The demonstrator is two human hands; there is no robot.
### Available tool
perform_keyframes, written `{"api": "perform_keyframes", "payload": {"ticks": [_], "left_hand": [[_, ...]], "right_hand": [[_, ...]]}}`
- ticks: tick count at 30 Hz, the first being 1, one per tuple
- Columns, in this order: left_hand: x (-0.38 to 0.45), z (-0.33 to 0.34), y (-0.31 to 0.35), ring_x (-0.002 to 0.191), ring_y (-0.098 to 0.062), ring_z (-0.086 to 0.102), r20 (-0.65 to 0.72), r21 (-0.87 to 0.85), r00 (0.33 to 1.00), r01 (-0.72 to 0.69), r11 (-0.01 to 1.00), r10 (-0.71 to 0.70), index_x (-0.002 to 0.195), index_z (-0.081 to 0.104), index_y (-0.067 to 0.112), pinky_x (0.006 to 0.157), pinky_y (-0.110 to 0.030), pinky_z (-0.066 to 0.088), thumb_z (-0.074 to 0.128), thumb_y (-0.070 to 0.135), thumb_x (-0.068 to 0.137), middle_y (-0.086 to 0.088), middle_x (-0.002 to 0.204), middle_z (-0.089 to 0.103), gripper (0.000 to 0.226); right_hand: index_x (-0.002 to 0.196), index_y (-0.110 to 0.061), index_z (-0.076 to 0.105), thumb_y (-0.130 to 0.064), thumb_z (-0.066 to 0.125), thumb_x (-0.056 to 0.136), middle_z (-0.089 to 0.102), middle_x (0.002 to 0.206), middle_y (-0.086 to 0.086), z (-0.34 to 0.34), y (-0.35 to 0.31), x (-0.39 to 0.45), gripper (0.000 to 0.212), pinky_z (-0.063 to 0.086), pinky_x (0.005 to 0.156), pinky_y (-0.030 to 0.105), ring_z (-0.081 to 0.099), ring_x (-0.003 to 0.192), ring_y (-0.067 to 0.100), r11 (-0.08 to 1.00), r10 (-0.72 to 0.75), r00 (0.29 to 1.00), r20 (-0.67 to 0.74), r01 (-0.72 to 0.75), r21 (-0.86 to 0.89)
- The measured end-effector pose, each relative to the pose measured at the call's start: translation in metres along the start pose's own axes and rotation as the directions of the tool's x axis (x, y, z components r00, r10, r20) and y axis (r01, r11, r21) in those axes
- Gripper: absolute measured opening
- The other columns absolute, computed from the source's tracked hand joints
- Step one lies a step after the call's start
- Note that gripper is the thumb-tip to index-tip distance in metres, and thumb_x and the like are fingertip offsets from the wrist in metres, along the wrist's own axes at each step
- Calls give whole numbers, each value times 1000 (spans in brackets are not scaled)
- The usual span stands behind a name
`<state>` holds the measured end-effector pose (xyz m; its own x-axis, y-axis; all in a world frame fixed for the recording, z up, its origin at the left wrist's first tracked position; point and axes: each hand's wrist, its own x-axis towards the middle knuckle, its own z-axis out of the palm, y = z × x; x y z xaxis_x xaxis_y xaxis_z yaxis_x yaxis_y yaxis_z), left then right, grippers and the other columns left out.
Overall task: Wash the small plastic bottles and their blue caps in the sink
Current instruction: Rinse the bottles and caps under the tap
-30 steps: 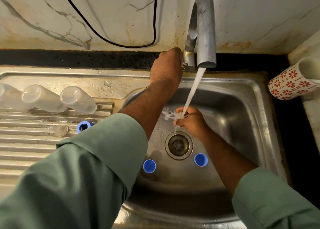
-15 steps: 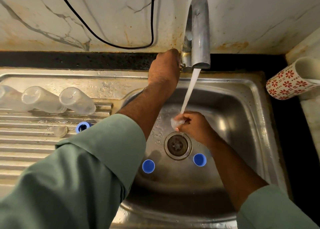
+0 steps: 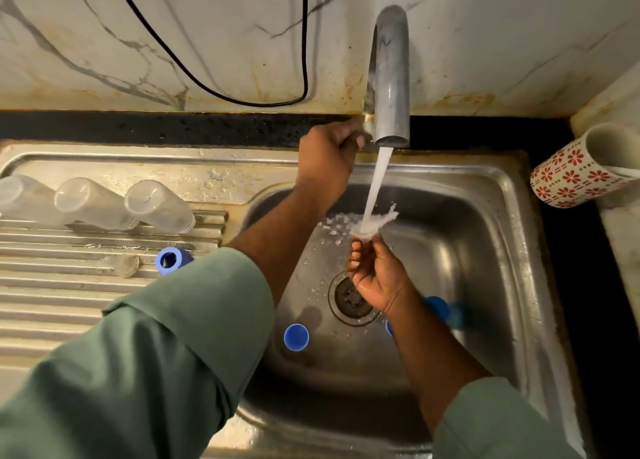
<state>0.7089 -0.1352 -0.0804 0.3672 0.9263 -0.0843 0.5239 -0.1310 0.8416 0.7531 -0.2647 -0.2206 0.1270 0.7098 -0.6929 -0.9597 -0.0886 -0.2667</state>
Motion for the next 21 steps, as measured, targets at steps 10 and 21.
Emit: {"api": "perform_keyframes", "payload": {"ticks": [10,21], "left_hand": [[-9,-12,1,127,-24,53,336,246,941,-135,960,46,143,49,11,95,-18,37,55,7,99,-9,135,59,45],[-105,-50,-87,128,-28,53,383,573,905,-77,816,-183,145,48,24,106,-37,43,50,12,100,-7,143,53,46]], "right_hand": [[97,-13,73,-19,65,86,65,95,4,25,-47,-22,15,49,86,34,61,95,23,-329,-441,782,439,314,-890],[105,-11,66,-25,65,91,64,108,12,20,-5,-51,19,48,79,34,61,97,28,-547,-518,800,303,-37,-837]]}}
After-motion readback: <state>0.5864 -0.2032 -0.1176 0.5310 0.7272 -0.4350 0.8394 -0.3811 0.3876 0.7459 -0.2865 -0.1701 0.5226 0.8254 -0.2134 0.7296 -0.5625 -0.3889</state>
